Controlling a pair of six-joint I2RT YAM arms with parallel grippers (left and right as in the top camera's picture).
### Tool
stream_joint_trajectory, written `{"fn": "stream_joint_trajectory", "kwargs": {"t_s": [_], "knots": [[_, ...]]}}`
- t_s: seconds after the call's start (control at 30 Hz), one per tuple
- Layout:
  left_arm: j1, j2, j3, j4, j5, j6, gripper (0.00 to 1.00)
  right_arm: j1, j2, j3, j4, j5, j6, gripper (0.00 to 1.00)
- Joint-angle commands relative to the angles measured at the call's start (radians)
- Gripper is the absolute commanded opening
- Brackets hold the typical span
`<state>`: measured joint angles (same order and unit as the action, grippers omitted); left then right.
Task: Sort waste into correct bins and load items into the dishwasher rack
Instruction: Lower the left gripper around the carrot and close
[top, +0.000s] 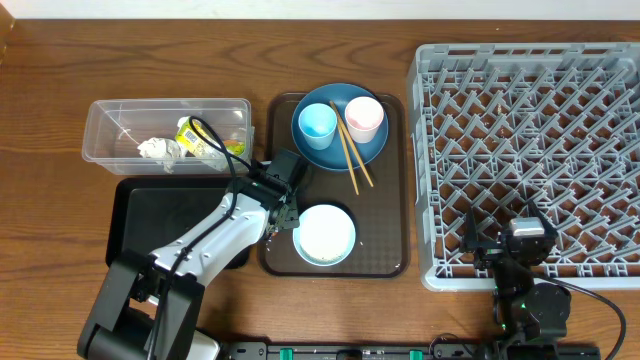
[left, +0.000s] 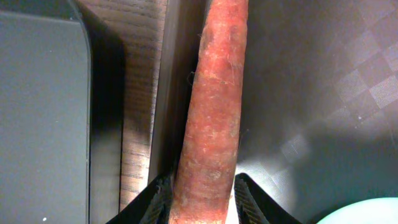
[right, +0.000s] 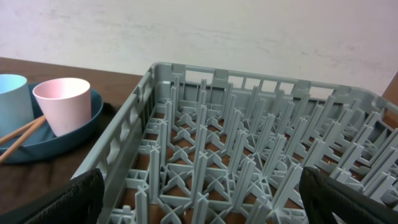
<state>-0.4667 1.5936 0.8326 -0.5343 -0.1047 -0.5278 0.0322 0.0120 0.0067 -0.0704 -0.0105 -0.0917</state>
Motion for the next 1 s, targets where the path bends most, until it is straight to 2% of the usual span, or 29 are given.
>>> {"fn": "stream_joint_trajectory", "kwargs": {"t_s": [0.0,0.7,0.8,0.97], "knots": [[0.001,-0.013,0.009,-0.002,-0.009,-0.016,0.36,-0.007,-0.002,-0.001,-0.005,0.003,-0.01,0.99],[0.0,0.0,-0.061,0.114,-0.012,-0.009,0.37,-0.007,-0.002,-0.001,-0.005,0.003,-0.01,0.99],[0.0,0.0,-0.061,0.114,-0.012,-0.009,0.3,-0.007,-0.002,-0.001,-0.005,0.003,-0.01,0.99],[0.0,0.0,-0.061,0.114,-0.012,-0.009,0.26,-0.007,-0.002,-0.001,-0.005,0.003,-0.01,0.99]]}}
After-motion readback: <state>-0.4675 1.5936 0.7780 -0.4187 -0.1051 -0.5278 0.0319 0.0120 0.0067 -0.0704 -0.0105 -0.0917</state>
